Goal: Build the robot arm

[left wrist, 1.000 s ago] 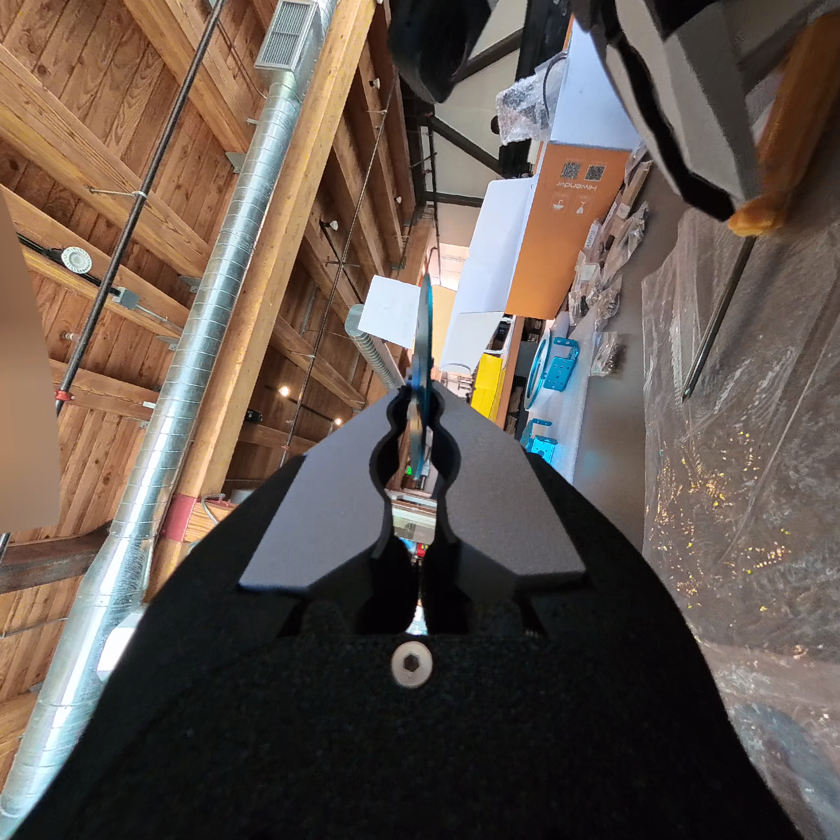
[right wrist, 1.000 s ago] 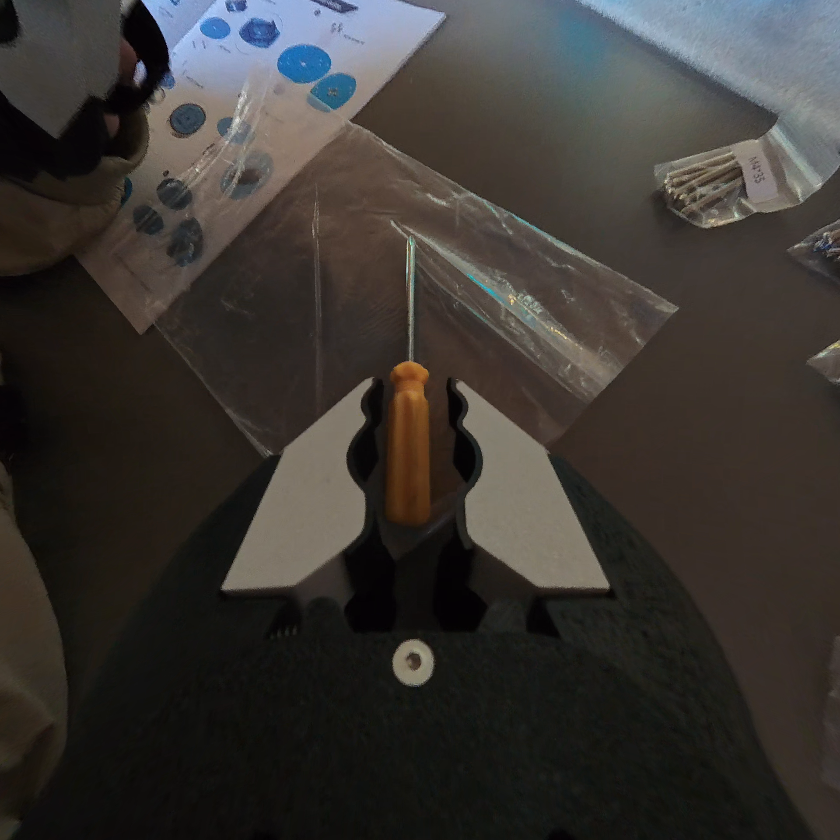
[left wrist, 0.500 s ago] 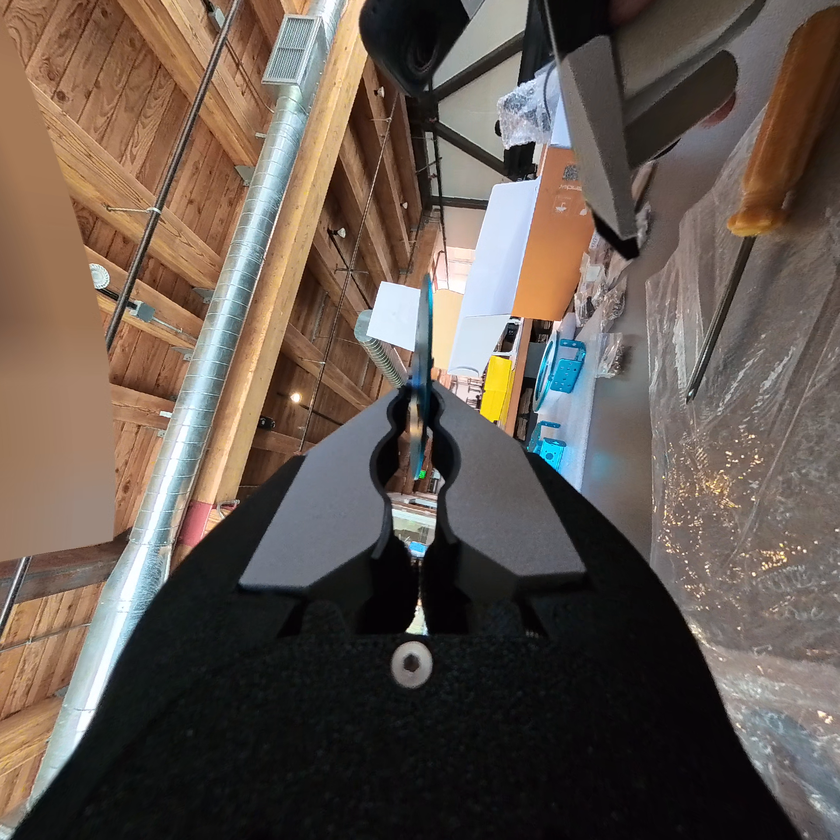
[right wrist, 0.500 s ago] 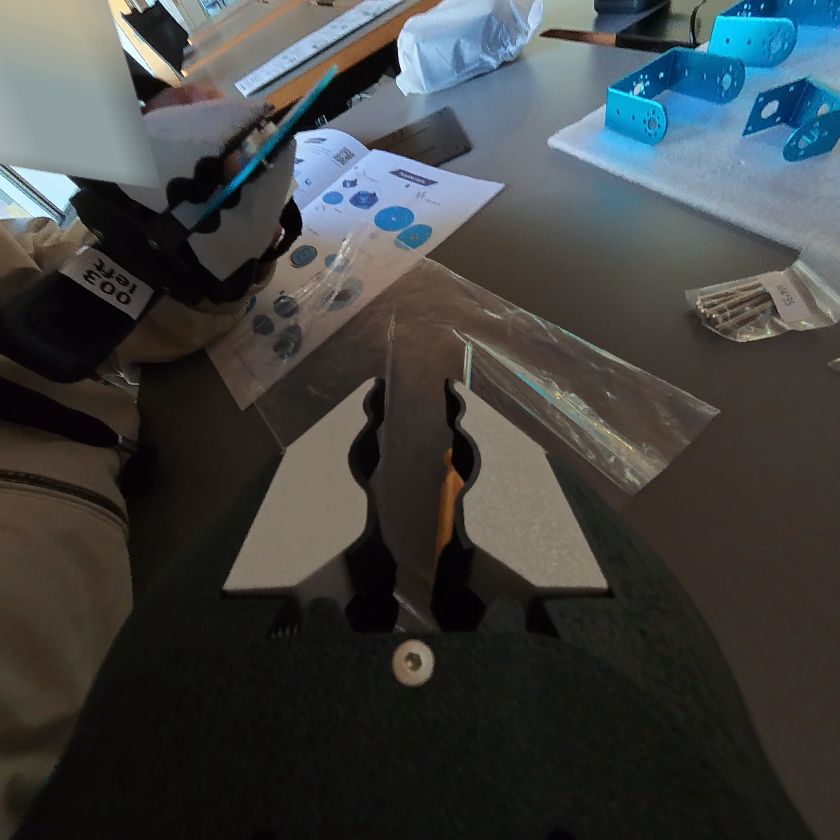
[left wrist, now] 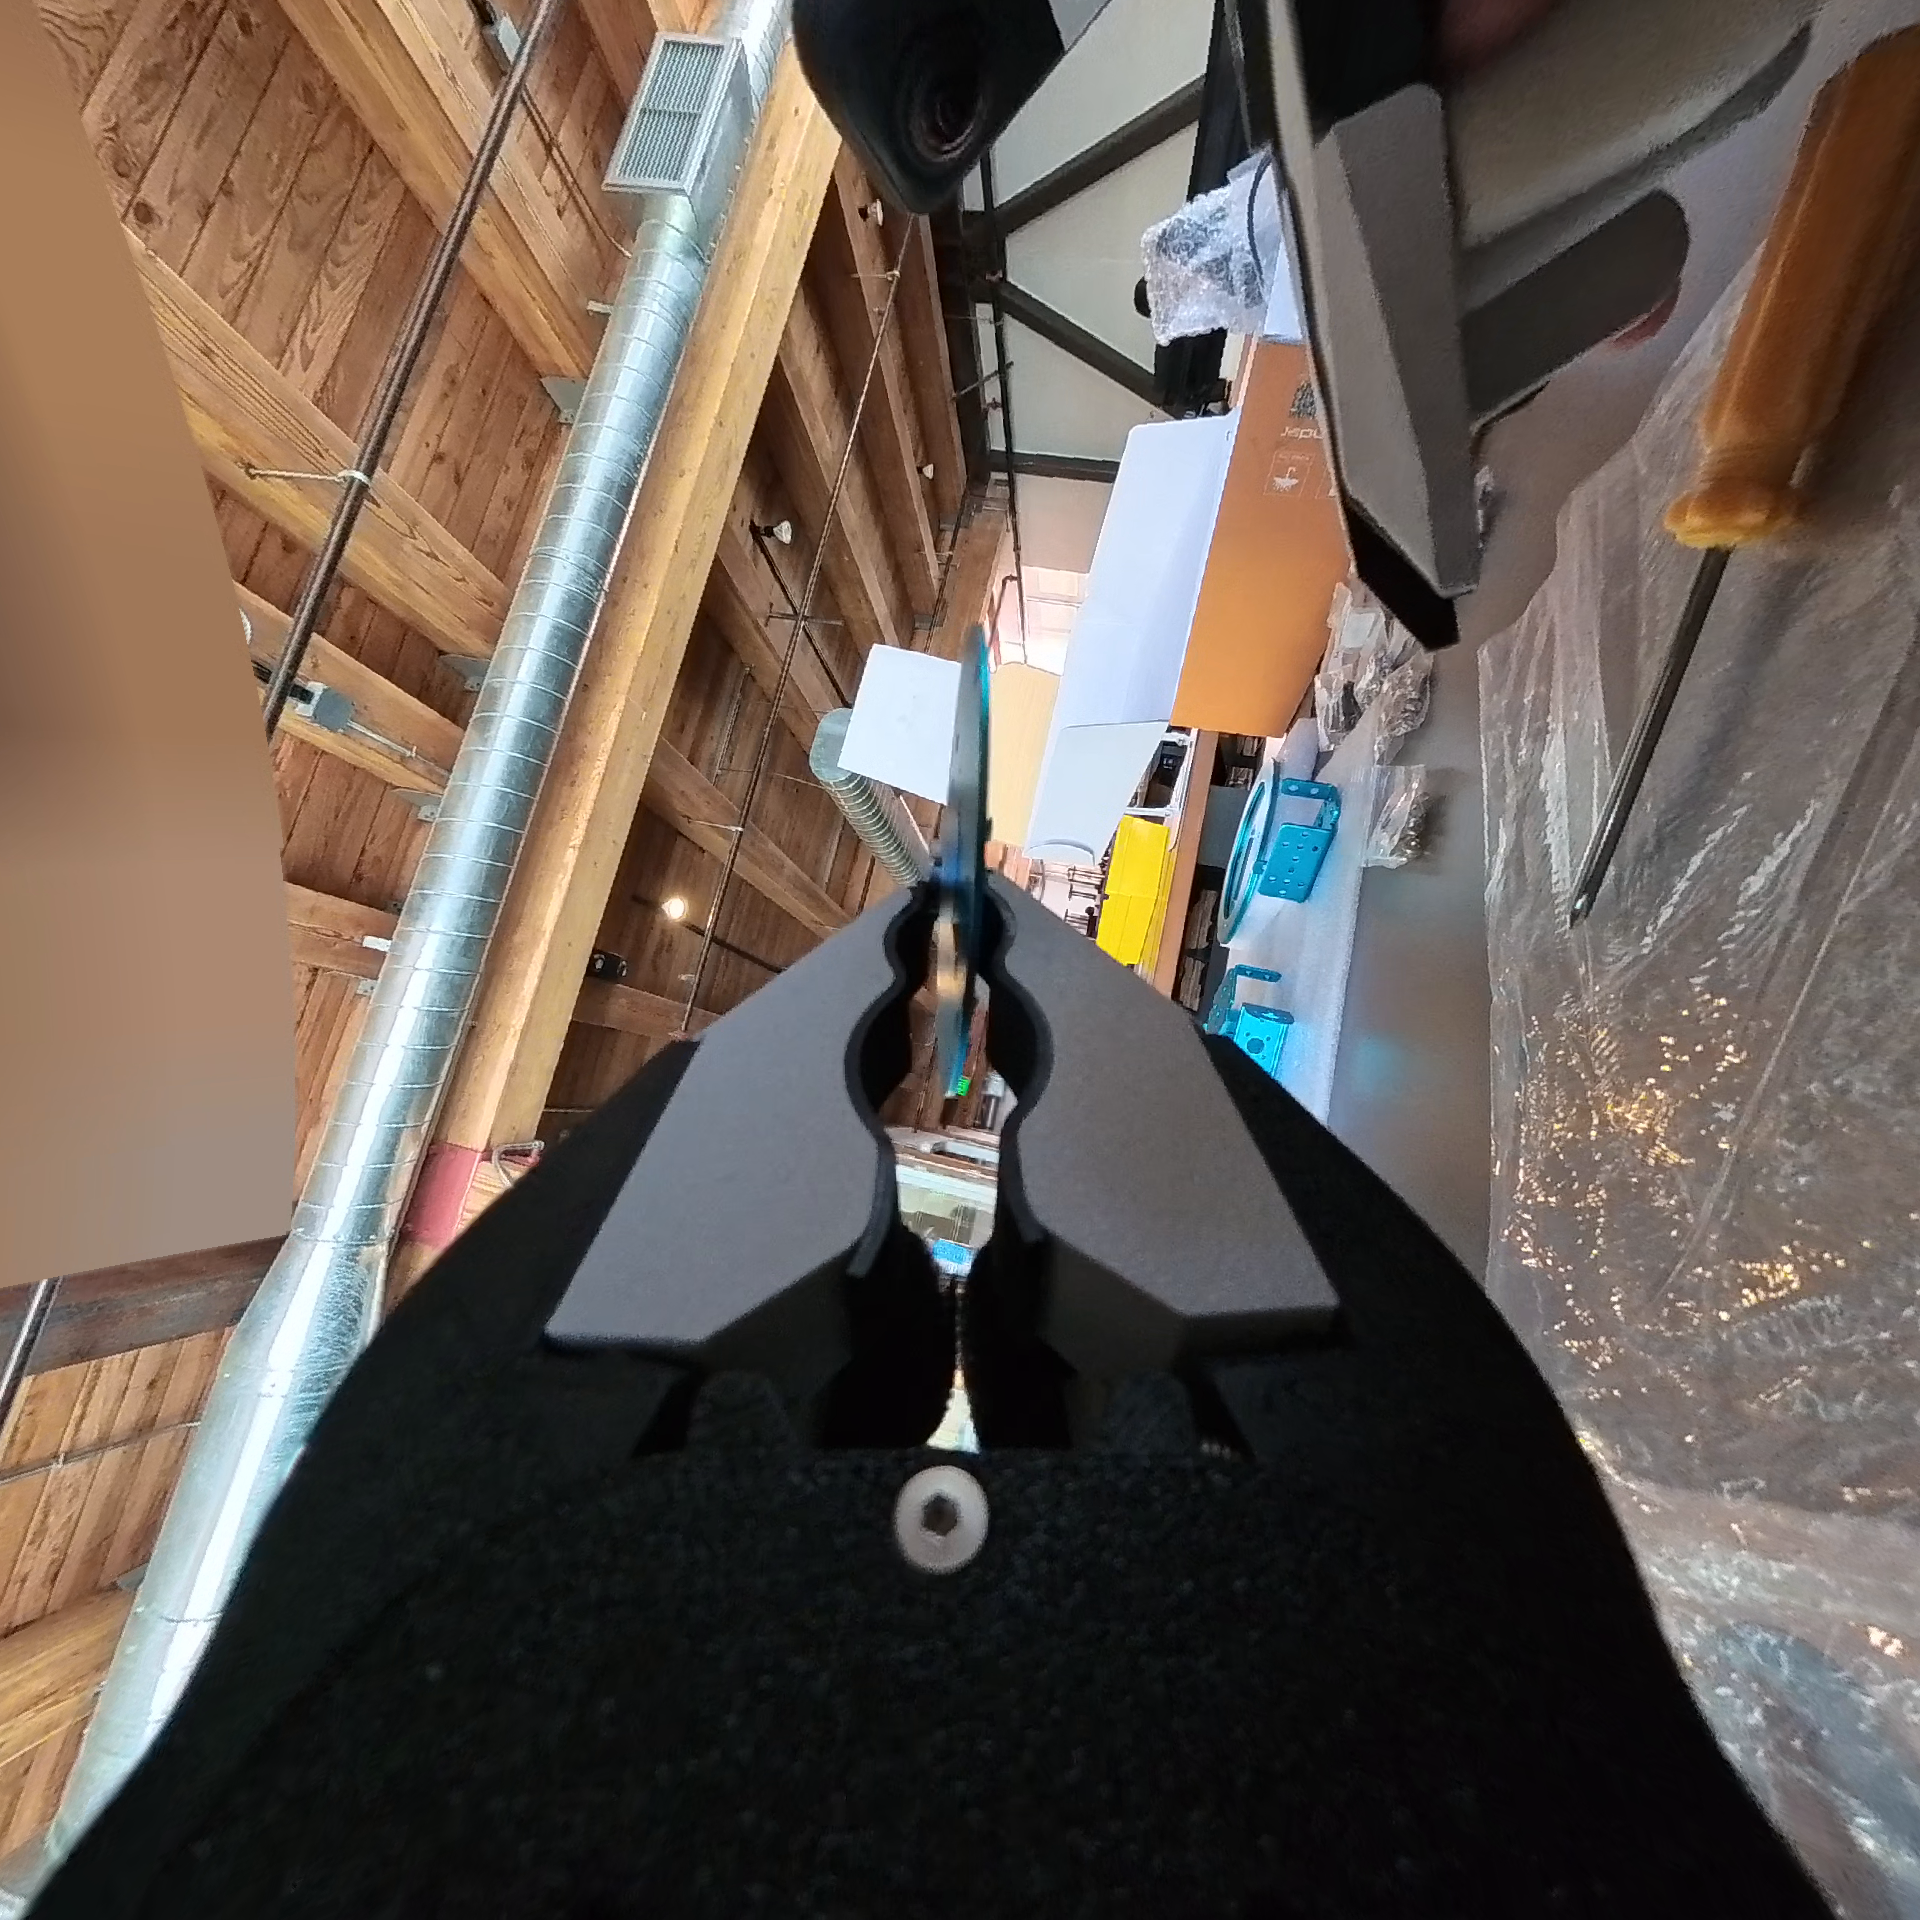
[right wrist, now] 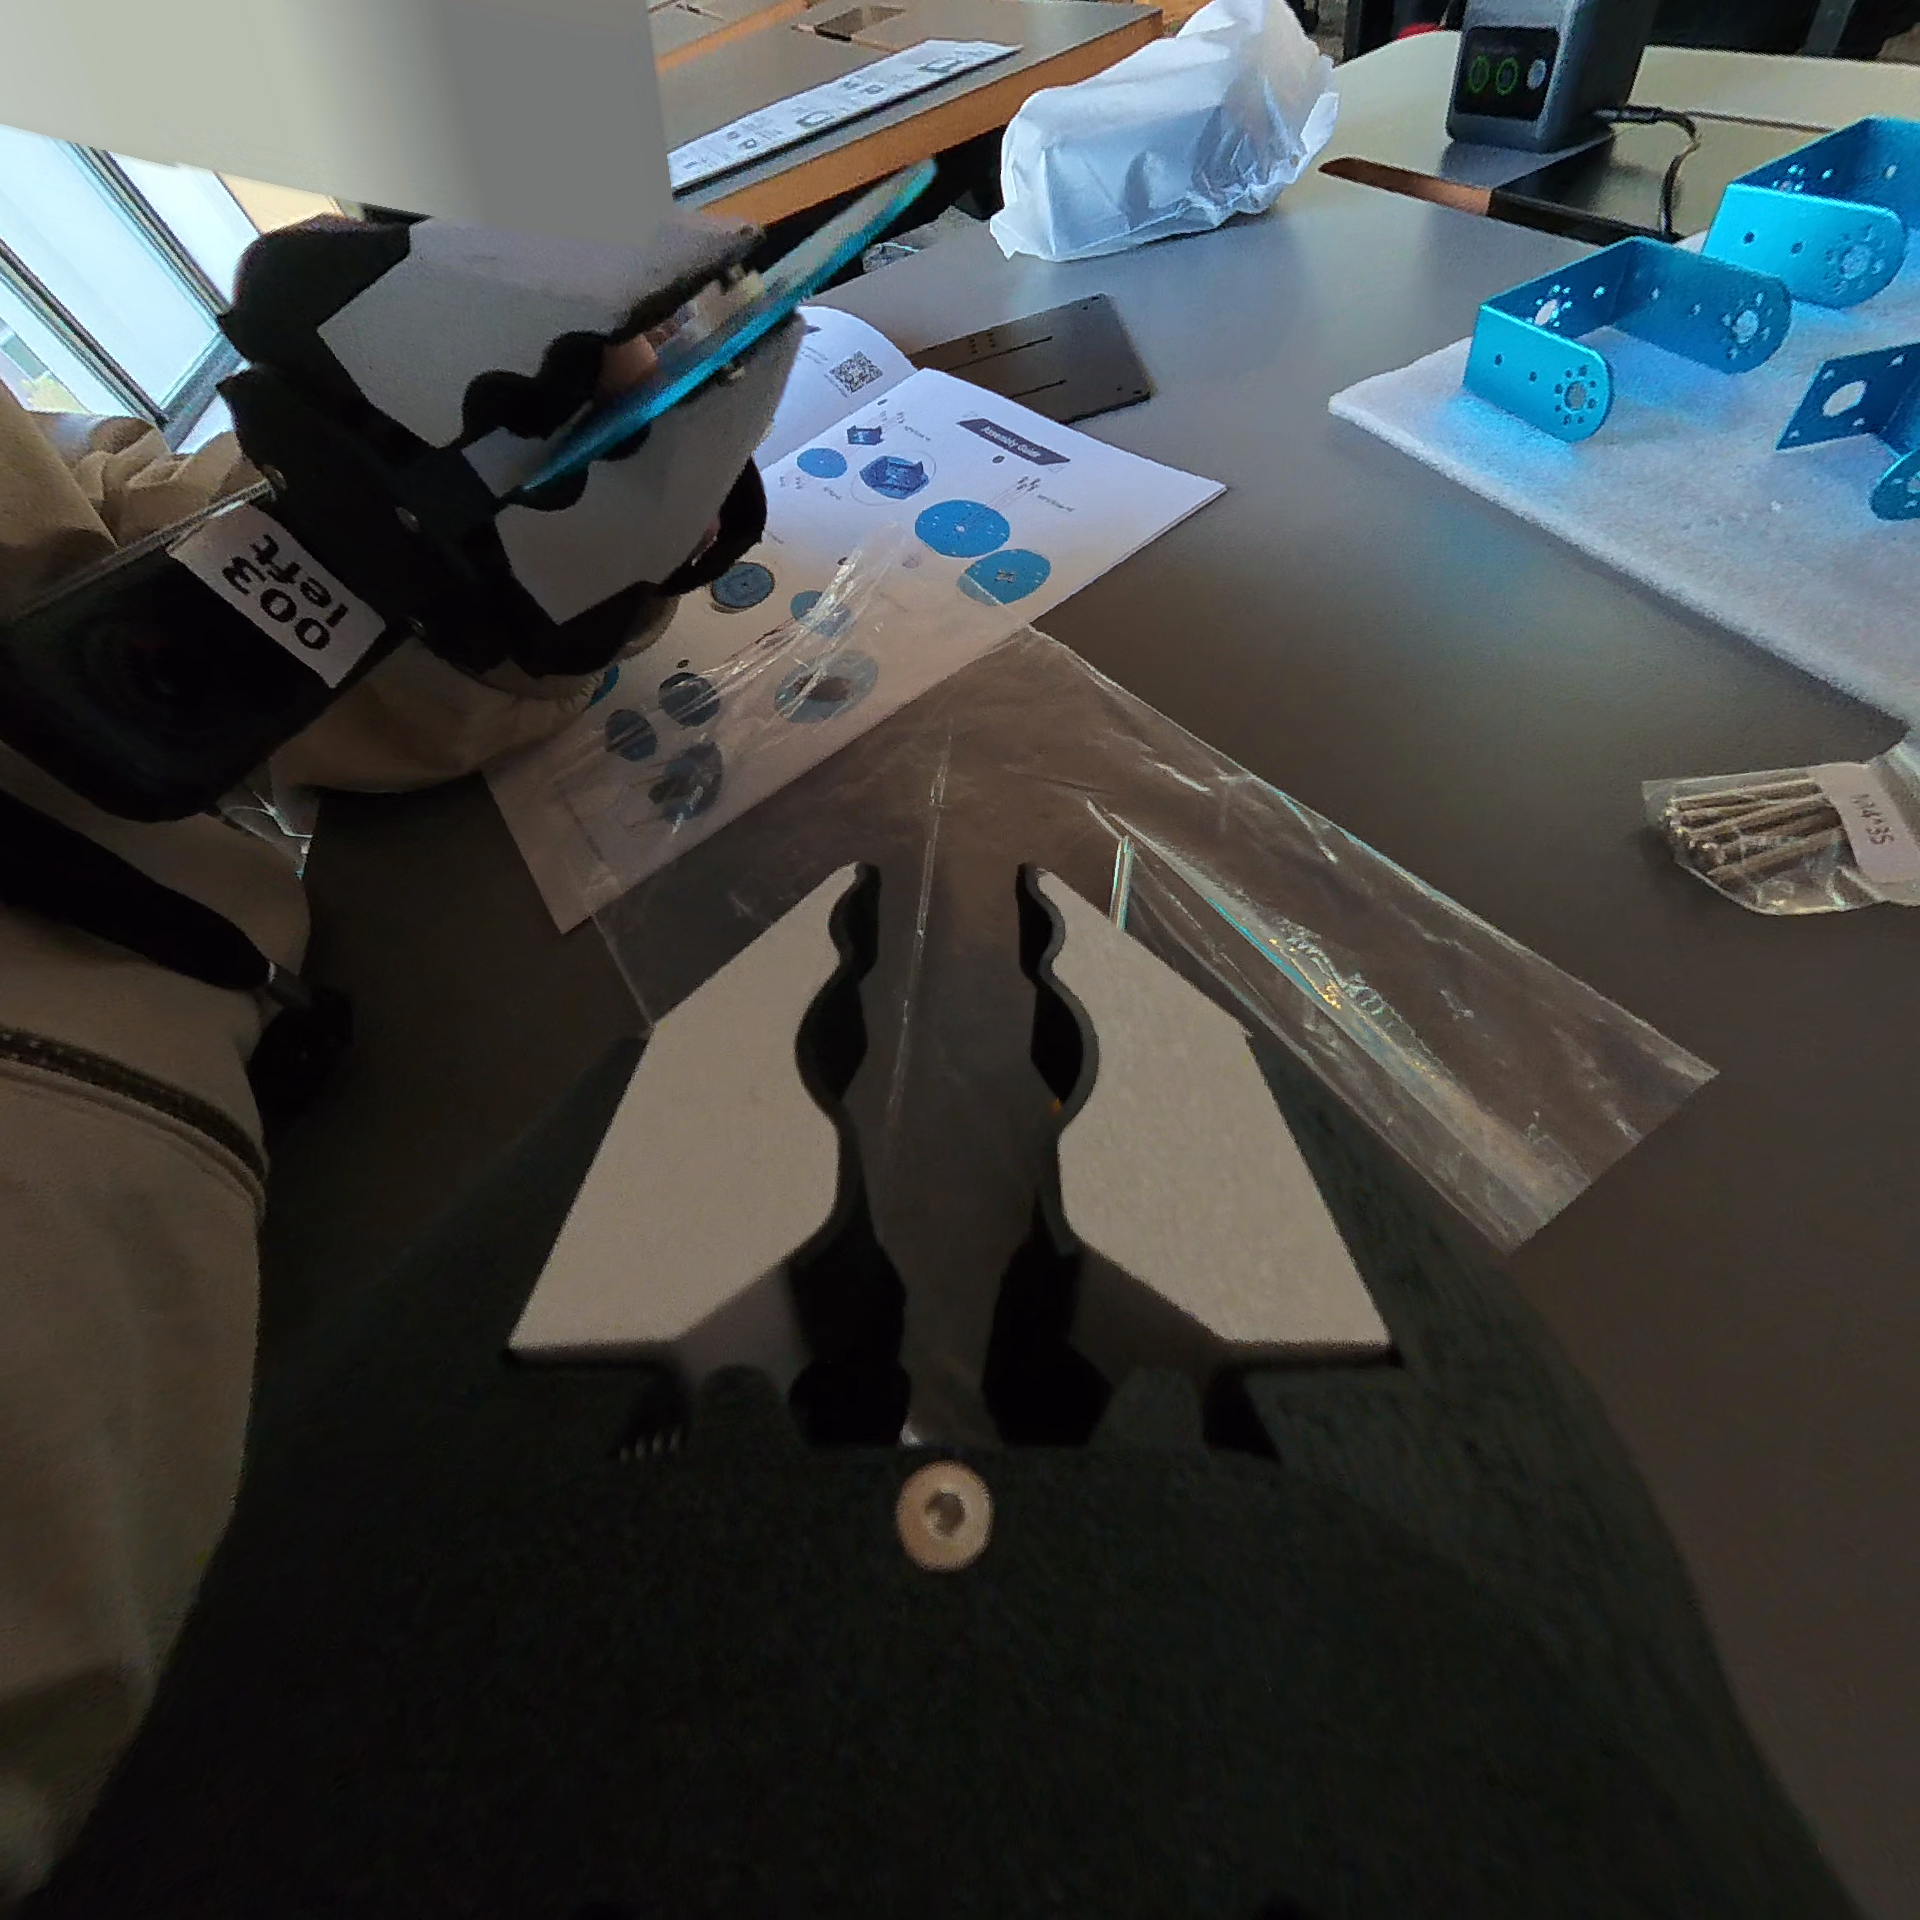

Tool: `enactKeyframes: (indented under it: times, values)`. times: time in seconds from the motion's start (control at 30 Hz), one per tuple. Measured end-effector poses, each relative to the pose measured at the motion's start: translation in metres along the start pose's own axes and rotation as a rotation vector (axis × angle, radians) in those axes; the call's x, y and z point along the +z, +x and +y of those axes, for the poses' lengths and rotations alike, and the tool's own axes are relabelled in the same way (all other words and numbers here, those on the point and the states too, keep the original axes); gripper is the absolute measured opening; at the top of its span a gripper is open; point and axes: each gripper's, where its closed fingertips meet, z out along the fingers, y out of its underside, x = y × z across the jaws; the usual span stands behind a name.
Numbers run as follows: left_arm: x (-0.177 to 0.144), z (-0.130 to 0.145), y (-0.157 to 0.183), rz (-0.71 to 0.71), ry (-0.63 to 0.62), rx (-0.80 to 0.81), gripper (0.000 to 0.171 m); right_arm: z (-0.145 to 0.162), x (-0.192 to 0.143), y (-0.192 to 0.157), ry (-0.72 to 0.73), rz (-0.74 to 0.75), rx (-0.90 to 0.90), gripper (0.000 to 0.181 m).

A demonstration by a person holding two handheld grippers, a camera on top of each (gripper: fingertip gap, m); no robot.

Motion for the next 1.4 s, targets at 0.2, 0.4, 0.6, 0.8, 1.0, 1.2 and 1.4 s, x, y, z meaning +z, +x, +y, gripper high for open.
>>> enactKeyframes:
  times: [0.2, 0.4, 0.6, 0.8, 1.0, 1.2, 1.4]
  values:
    - [0.000, -0.001, 0.000, 0.005, -0.001, -0.007, 0.006, 0.000, 0.002, -0.002, 0.002, -0.001, -0.048, 0.025]
    - [0.010, 0.011, 0.004, 0.225, -0.069, -0.853, 0.007, -0.046, 0.010, -0.008, 0.148, -0.021, -0.054, 0.036]
    - [0.015, 0.024, 0.012, 0.383, -0.081, -1.651, 0.007, -0.092, 0.022, 0.001, 0.180, 0.237, -0.253, 0.024]
    - [0.014, 0.017, 0.014, 0.391, -0.078, -1.635, 0.006, -0.100, 0.027, -0.003, 0.249, 0.427, -0.364, 0.007]
    - [0.014, 0.014, 0.016, 0.390, -0.078, -1.644, 0.006, -0.097, 0.031, -0.008, 0.239, 0.415, -0.350, 0.007]
    - [0.013, 0.013, 0.014, 0.382, -0.072, -1.648, 0.006, -0.098, 0.030, -0.008, 0.252, 0.418, -0.353, 0.003]
    - [0.010, 0.004, 0.007, 0.430, 0.022, -1.687, 0.006, -0.099, 0.024, -0.015, 0.244, 0.375, -0.422, 0.001]
